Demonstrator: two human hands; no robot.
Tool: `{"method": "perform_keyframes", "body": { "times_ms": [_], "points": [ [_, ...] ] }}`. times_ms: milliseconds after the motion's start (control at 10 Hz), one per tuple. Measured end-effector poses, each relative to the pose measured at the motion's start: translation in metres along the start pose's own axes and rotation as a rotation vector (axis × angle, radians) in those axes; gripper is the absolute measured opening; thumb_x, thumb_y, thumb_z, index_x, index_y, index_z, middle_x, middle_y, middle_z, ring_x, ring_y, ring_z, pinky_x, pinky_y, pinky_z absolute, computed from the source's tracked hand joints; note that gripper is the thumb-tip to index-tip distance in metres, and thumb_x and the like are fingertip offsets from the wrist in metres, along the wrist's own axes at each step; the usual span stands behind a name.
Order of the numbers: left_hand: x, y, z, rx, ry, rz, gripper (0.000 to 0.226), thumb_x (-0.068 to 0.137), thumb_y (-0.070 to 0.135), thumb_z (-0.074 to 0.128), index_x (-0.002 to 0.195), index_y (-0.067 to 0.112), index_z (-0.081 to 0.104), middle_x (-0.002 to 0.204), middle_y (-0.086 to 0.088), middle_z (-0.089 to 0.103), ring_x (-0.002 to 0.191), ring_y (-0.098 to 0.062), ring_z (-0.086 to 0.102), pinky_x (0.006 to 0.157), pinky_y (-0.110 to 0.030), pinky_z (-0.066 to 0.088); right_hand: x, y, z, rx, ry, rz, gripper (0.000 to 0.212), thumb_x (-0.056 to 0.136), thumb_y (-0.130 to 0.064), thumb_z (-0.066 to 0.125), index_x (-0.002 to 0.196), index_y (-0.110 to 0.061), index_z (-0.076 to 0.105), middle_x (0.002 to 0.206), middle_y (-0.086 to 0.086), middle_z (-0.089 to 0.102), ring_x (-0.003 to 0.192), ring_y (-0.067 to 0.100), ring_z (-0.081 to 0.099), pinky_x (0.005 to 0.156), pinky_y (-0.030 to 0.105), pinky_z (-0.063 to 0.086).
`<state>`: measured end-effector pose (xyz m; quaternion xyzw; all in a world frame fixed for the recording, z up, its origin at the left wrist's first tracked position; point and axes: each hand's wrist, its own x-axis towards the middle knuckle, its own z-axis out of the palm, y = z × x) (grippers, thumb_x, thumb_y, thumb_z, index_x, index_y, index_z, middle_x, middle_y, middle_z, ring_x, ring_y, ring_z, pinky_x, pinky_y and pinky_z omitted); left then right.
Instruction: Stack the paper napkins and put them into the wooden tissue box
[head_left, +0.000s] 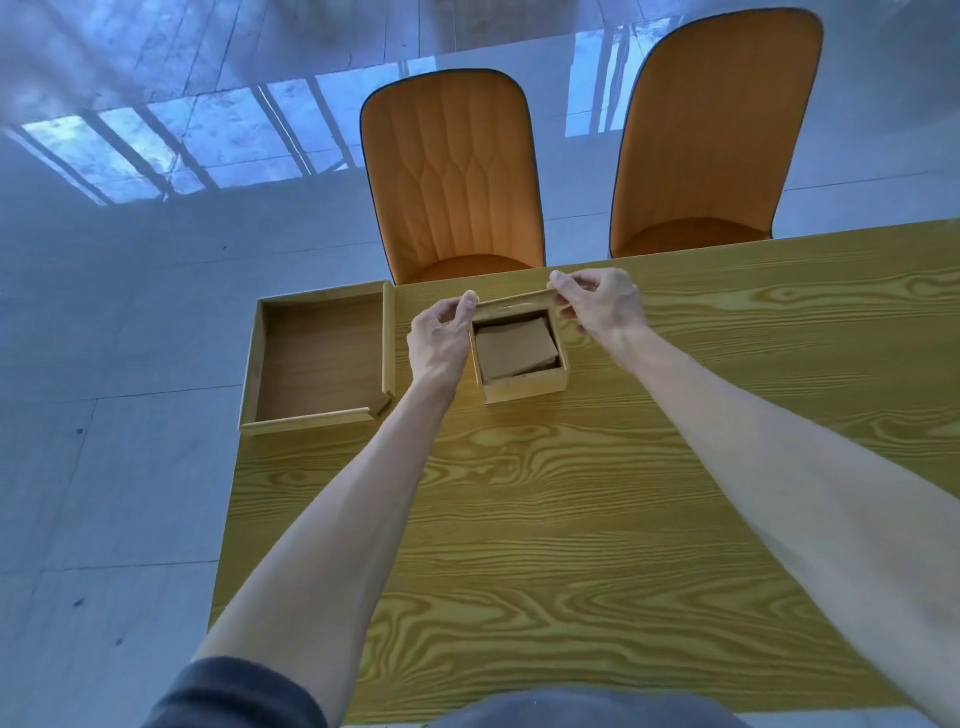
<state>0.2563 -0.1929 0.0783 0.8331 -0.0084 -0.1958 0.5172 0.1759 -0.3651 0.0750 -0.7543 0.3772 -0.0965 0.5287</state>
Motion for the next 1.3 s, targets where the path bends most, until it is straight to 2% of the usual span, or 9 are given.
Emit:
{"method": "perform_keyframes", "body": {
  "times_ms": [200,300,400,500,700,1000,1100,1200,1300],
  "points": [
    [-0.02,-0.033,-0.006,-0.059,-0.088,0.025,0.039,0.091,0.038,0.068,0.125,0.018,0.067,0.111,0.003,0.068,0.104,-0.01,0.062,0.085,-0.021,0.047,-0.011,0.026,-0.007,-0.084,-0.104,-0.008,0.032,0.088,-0.032,0.071,0.116,-0.017,0.07,0.111,0.002,0.07,0.102,0.017,0.065,0.09,0.039,0.058],
    [-0.024,-0.054,-0.002,-0.05,-0.097,-0.042,0.048,0.089,0.038,0.071,0.131,0.018,0.061,0.122,-0.002,0.067,0.111,-0.016,0.062,0.089,-0.028,0.048,-0.018,0.041,-0.005,-0.087,-0.173,0.051,0.044,0.087,-0.032,0.073,0.126,-0.015,0.062,0.12,0.004,0.065,0.109,0.019,0.062,0.094,0.043,0.056],
    [-0.026,-0.067,0.006,-0.049,-0.097,-0.108,0.052,0.09,0.039,0.069,0.136,0.017,0.058,0.124,-0.005,0.068,0.112,-0.017,0.063,0.096,-0.035,0.052,-0.023,0.051,0.001,-0.076,-0.185,0.1,0.054,0.088,-0.036,0.072,0.134,-0.012,0.057,0.126,0.005,0.063,0.109,0.019,0.062,0.089,0.041,0.058],
    [-0.023,-0.075,0.011,-0.081,-0.097,-0.171,0.053,0.089,0.038,0.071,0.136,0.016,0.058,0.123,-0.005,0.069,0.113,-0.019,0.064,0.101,-0.045,0.052,-0.027,0.056,0.007,-0.022,-0.179,0.157,0.056,0.09,-0.033,0.071,0.138,-0.009,0.055,0.128,0.007,0.063,0.103,0.019,0.065,0.079,0.035,0.061],
    [-0.017,-0.083,0.015,-0.103,-0.077,-0.218,0.051,0.085,0.033,0.077,0.131,0.015,0.063,0.12,-0.005,0.07,0.111,-0.021,0.066,0.099,-0.046,0.054,-0.026,0.063,0.012,-0.007,-0.157,0.18,0.052,0.089,-0.029,0.073,0.134,-0.008,0.059,0.122,0.009,0.067,0.099,0.021,0.068,0.077,0.037,0.062],
    [-0.013,-0.08,0.012,-0.028,-0.057,-0.167,0.043,0.087,0.031,0.074,0.128,0.02,0.064,0.114,0.001,0.069,0.107,-0.018,0.066,0.095,-0.044,0.056,-0.03,0.065,0.018,-0.028,-0.133,0.176,0.054,0.088,-0.028,0.074,0.135,-0.007,0.057,0.12,0.007,0.067,0.092,0.019,0.069,0.074,0.035,0.063],
    [-0.016,-0.07,0.007,0.105,-0.099,-0.11,0.044,0.092,0.036,0.067,0.132,0.02,0.06,0.118,-0.001,0.069,0.105,-0.018,0.065,0.094,-0.042,0.055,-0.031,0.06,0.017,-0.114,-0.143,0.163,0.05,0.091,-0.031,0.07,0.135,-0.009,0.057,0.124,0.007,0.066,0.098,0.023,0.069,0.083,0.04,0.061],
    [-0.012,-0.057,-0.005,0.307,-0.187,-0.084,0.044,0.096,0.042,0.057,0.134,0.021,0.059,0.124,-0.004,0.067,0.106,-0.02,0.063,0.096,-0.041,0.052,-0.03,0.044,0.011,-0.353,-0.172,0.131,0.043,0.095,-0.036,0.062,0.133,-0.015,0.058,0.13,0.007,0.063,0.11,0.027,0.065,0.094,0.042,0.054],
    [-0.01,-0.032,-0.024,0.482,-0.425,-0.112,0.051,0.096,0.044,0.056,0.141,0.02,0.052,0.135,-0.007,0.06,0.119,-0.024,0.059,0.103,-0.043,0.048,-0.033,0.015,0.001,-0.586,-0.123,0.103,0.036,0.096,-0.035,0.057,0.128,-0.019,0.062,0.124,0.007,0.066,0.111,0.027,0.063,0.08,0.033,0.049]
  ]
}}
